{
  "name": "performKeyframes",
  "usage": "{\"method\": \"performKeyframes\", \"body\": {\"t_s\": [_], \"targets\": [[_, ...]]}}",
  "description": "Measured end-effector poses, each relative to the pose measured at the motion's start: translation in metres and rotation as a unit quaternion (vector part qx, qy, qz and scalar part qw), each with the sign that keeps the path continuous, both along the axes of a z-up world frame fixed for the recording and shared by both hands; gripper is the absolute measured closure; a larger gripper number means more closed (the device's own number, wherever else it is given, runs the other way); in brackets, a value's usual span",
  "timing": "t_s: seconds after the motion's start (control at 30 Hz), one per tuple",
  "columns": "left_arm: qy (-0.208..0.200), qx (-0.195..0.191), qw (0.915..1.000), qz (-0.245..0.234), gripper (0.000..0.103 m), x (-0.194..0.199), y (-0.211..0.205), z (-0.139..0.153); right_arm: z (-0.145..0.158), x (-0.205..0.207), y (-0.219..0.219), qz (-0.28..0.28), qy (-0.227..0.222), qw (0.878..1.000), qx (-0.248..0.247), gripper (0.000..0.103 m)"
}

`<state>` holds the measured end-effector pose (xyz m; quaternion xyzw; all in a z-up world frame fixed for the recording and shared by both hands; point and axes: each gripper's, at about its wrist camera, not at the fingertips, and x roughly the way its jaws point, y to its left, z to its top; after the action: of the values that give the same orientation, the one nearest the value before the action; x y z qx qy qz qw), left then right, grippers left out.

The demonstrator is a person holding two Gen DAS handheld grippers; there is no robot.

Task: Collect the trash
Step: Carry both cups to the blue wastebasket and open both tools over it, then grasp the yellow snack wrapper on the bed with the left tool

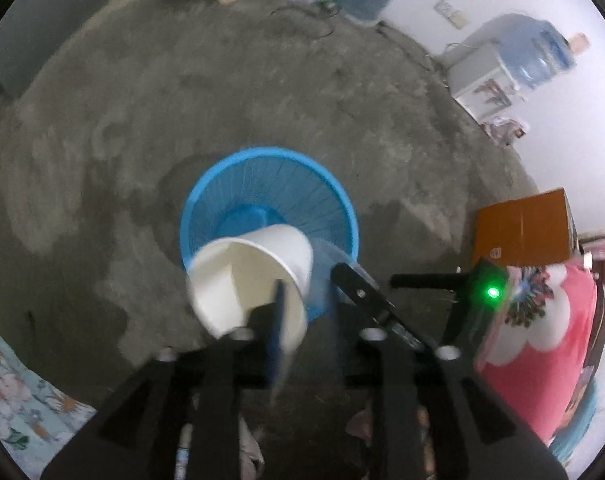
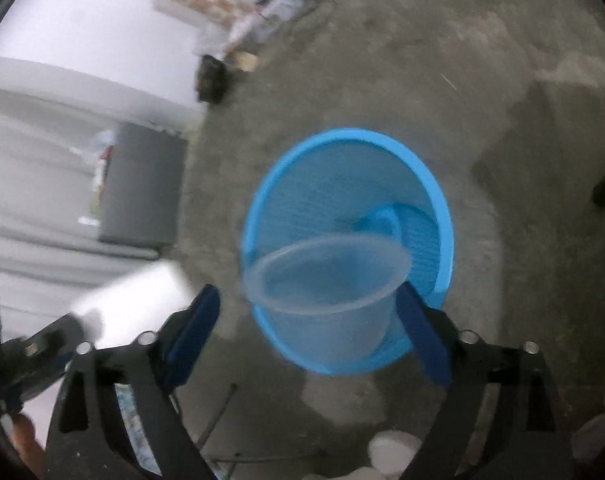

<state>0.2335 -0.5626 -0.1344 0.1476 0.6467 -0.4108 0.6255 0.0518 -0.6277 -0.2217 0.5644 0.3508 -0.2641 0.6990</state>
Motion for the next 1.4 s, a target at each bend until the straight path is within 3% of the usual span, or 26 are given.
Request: {"method": "performKeyframes", "body": {"t_s": [0.1,0.27,0.37,0.43,0.57,0.73,0.8,0.9,1.03,1.07,1.2,1.27,1.4], "targets": [[-0.005,-0.007,0.9998,0.019,0.06,0.001,0.006,0.002,-0.005,0.004,0.0,0.009,0.026,1.0,0.004,0.017],[-0.04,-0.024,0.9988,0.018,0.051,0.003,0.035,0.036,0.01,-0.005,0.021,0.019,0.022,0.999,-0.014,0.017],[-0.042,-0.076,0.9961,0.009,0.041,-0.005,0.063,0.071,0.033,-0.009,0.043,0.017,0.02,0.999,-0.043,0.017],[-0.043,-0.114,0.9926,-0.004,0.036,-0.014,0.085,0.096,0.053,-0.005,0.063,0.039,0.016,0.995,-0.088,0.017],[-0.052,-0.165,0.9847,-0.016,0.02,-0.036,0.144,0.148,0.107,0.008,0.12,0.106,0.011,0.975,-0.193,0.014],[-0.074,-0.213,0.974,0.026,0.014,-0.05,0.229,0.207,0.174,0.02,0.174,0.147,0.003,0.942,-0.302,0.008],[-0.094,-0.231,0.9663,0.064,0.011,-0.048,0.281,0.236,0.202,0.025,0.199,0.166,-0.002,0.922,-0.351,0.008],[-0.138,-0.228,0.9551,0.13,0.006,-0.04,0.36,0.27,0.233,0.03,0.239,0.172,-0.003,0.894,-0.415,0.008],[-0.184,-0.209,0.9305,0.238,0.006,-0.026,0.468,0.303,0.26,0.031,0.285,0.212,-0.062,0.856,-0.467,0.008],[-0.192,-0.214,0.916,0.28,0.006,-0.023,0.504,0.309,0.263,0.031,0.289,0.222,-0.076,0.851,-0.47,0.008],[-0.214,-0.218,0.8754,0.374,0.006,-0.023,0.588,0.313,0.286,0.043,0.317,0.269,-0.155,0.83,-0.464,0.008],[-0.209,-0.225,0.87,0.386,0.006,-0.028,0.616,0.306,0.295,0.054,0.331,0.308,-0.185,0.821,-0.445,0.008],[-0.189,-0.236,0.862,0.407,0.006,-0.027,0.659,0.286,0.302,0.08,0.349,0.384,-0.216,0.821,-0.364,0.008]]}}
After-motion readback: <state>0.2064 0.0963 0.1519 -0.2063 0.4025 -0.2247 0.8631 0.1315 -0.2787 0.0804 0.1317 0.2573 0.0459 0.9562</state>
